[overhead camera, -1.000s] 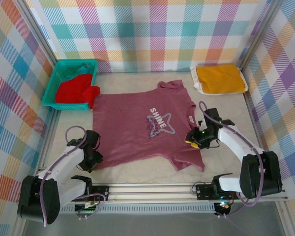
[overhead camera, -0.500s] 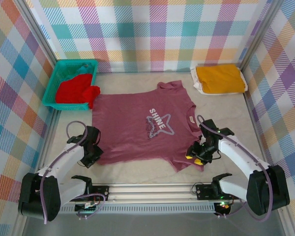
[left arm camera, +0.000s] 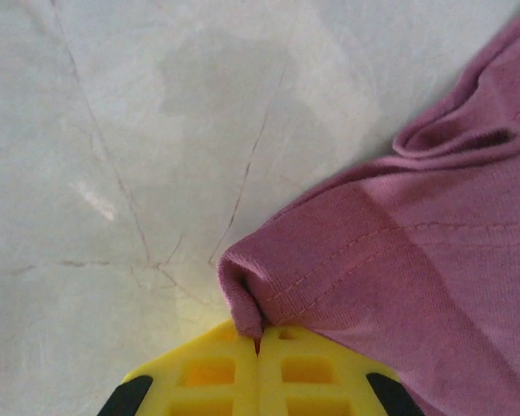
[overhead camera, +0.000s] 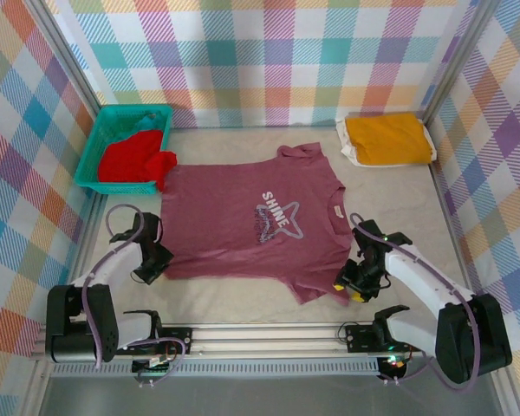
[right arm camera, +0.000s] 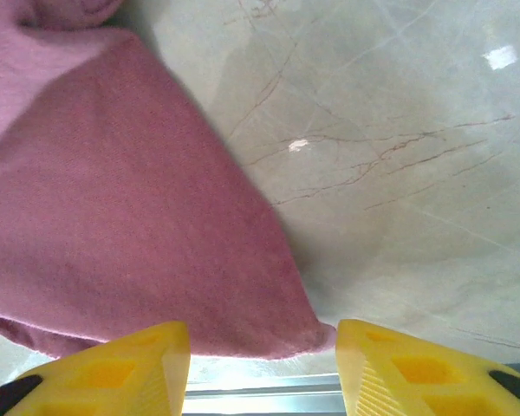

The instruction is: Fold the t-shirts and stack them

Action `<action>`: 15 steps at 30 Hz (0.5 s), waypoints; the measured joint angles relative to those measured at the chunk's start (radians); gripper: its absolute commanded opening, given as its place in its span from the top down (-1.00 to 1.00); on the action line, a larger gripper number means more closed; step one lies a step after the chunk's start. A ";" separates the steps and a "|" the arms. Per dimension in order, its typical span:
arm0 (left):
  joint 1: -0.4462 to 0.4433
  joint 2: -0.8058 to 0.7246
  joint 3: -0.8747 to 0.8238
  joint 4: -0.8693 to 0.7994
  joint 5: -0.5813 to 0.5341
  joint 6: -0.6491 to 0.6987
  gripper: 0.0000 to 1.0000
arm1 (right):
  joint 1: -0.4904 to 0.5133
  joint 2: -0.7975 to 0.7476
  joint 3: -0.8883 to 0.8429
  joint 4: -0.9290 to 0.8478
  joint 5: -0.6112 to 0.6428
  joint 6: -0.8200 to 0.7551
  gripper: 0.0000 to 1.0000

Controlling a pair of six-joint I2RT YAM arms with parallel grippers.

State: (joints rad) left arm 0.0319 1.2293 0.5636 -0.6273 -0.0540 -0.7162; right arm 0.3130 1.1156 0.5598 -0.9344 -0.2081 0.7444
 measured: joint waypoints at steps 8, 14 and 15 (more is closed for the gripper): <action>0.032 0.020 0.006 0.051 0.031 0.030 1.00 | 0.039 0.026 -0.004 0.024 -0.013 0.000 0.03; 0.032 0.019 0.006 0.055 0.038 0.034 1.00 | 0.076 0.062 -0.004 0.030 -0.022 0.004 0.05; 0.032 0.019 0.006 0.055 0.038 0.034 1.00 | 0.080 0.062 -0.005 0.036 -0.027 0.009 0.05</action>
State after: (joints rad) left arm 0.0643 1.2488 0.5701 -0.5720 -0.0158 -0.6827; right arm 0.3935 1.1774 0.5552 -0.8986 -0.2348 0.7536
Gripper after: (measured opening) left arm 0.049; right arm 0.479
